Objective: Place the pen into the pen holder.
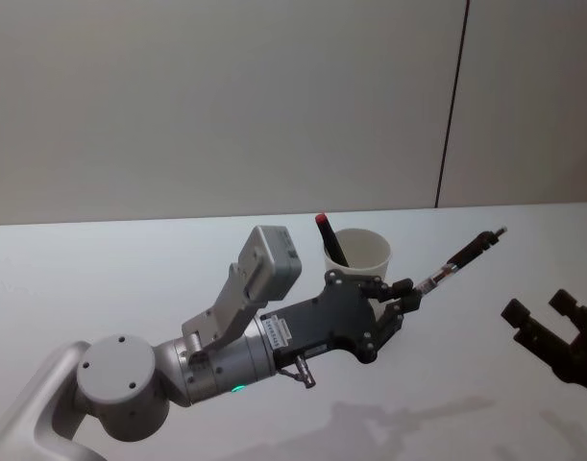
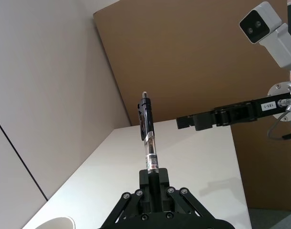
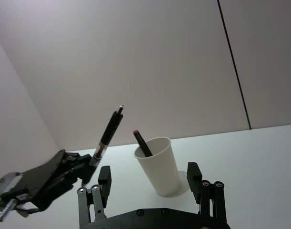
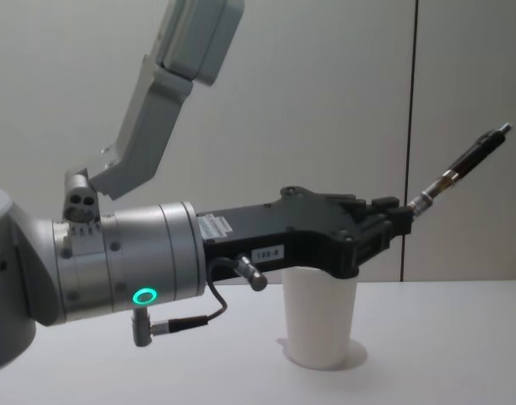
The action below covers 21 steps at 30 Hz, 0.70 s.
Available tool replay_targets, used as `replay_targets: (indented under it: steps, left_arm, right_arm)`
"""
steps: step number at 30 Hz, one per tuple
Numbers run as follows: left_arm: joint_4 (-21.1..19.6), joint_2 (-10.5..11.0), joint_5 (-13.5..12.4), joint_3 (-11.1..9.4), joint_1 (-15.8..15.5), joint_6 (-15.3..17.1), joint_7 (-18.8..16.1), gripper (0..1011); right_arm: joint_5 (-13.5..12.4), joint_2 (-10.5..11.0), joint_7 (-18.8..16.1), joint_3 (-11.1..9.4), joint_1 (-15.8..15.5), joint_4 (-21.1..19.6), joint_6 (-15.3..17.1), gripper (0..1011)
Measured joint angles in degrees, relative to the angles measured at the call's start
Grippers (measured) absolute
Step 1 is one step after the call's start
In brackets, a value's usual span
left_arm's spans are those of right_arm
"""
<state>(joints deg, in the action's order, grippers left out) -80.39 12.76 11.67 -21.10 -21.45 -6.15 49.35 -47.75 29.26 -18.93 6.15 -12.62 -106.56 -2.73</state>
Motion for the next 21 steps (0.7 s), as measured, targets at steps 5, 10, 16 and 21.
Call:
replay_targets:
  steps: [5,10,16,21]
  left_arm:
    - [0.0,0.0,0.0,0.0,0.0,0.0,0.0,124]
    - [0.0,0.0,0.0,0.0,0.0,0.0,0.0,124]
    - [0.0,0.0,0.0,0.0,0.0,0.0,0.0,124]
    - [0.0,0.0,0.0,0.0,0.0,0.0,0.0,124]
  right_arm:
    - [-2.3,-0.9,-0.9,0.5,0.1,-0.3,0.3,1001]
    - [-3.6,-2.0,-1.3,1.1,0.6,-0.3,0.8,1001]
    - [-4.8,-3.5,-1.3,1.9,1.8,-0.2,1.8,1001]
    - [-5.4,-4.7,-0.8,2.5,2.9,0.2,2.6,1001]
